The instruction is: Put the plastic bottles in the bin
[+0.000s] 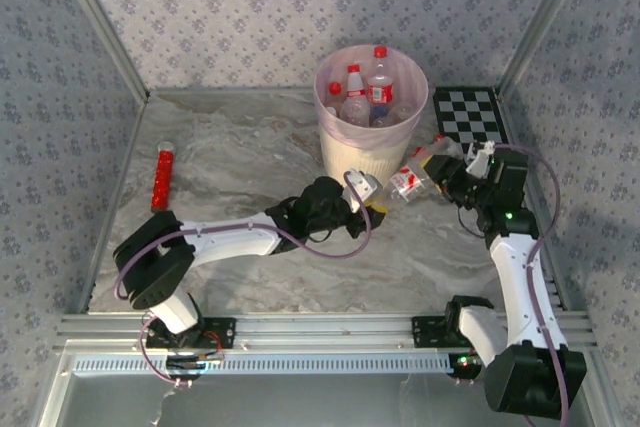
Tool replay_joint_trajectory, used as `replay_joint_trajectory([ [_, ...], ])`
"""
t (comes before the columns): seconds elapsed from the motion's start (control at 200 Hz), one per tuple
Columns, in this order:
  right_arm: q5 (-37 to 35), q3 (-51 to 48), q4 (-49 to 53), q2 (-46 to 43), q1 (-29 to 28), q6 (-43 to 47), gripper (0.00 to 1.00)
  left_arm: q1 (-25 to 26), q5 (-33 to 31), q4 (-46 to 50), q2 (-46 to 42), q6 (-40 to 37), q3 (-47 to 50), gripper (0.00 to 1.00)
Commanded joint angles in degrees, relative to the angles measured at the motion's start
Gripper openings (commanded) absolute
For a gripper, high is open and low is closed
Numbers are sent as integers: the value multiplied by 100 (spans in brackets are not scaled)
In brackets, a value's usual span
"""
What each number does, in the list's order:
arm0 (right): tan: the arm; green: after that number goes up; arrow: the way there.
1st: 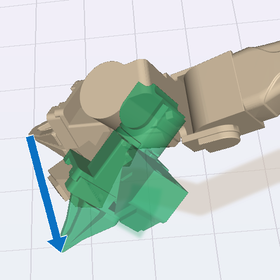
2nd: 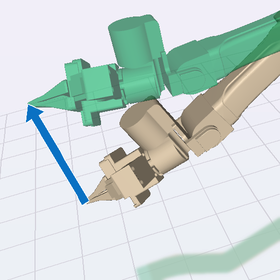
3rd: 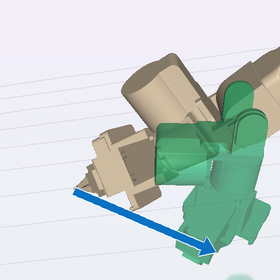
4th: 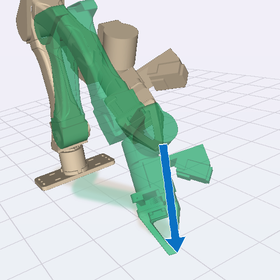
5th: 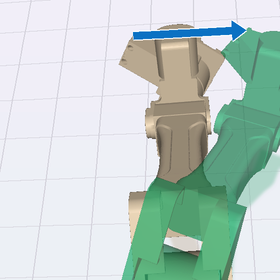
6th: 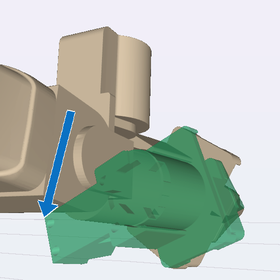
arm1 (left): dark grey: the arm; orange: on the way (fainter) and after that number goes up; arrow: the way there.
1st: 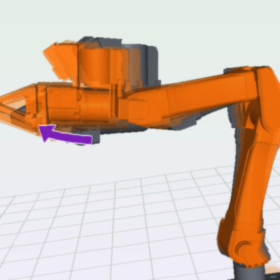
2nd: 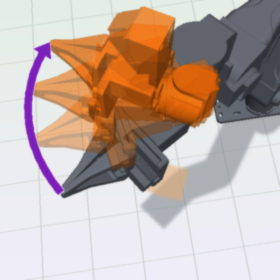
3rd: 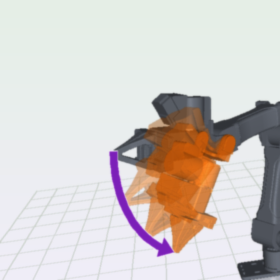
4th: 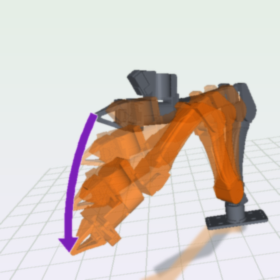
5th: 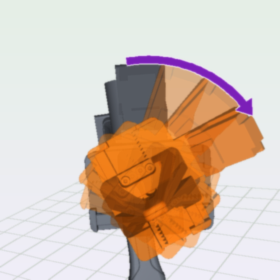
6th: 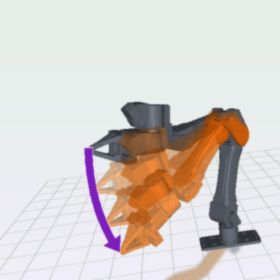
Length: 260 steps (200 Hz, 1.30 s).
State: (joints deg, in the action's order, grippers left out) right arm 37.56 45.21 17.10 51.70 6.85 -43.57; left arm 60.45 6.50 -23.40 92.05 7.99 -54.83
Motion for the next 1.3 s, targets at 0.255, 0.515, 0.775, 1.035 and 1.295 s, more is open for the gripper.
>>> replay_joint_trajectory([
  [0.255,-1179,2711,1777,170,116,1651,36,-220,-738,927,-1394,-648,380,100],
  [0.515,-1429,4540,1424,1276,-350,1666,35,-1215,-1231,1222,-2412,472,1088,100],
  [0.775,-1761,6066,1142,3231,-885,1738,32,-1792,-1315,1616,-3096,1155,1515,100],
  [1.035,-1621,7134,1783,4665,-1224,1749,32,-1968,-1312,1715,-3335,1294,1671,100],
  [1.295,-2150,6633,2010,4977,-1615,1885,29,-2006,-1235,1742,-3168,1267,1607,100],
])
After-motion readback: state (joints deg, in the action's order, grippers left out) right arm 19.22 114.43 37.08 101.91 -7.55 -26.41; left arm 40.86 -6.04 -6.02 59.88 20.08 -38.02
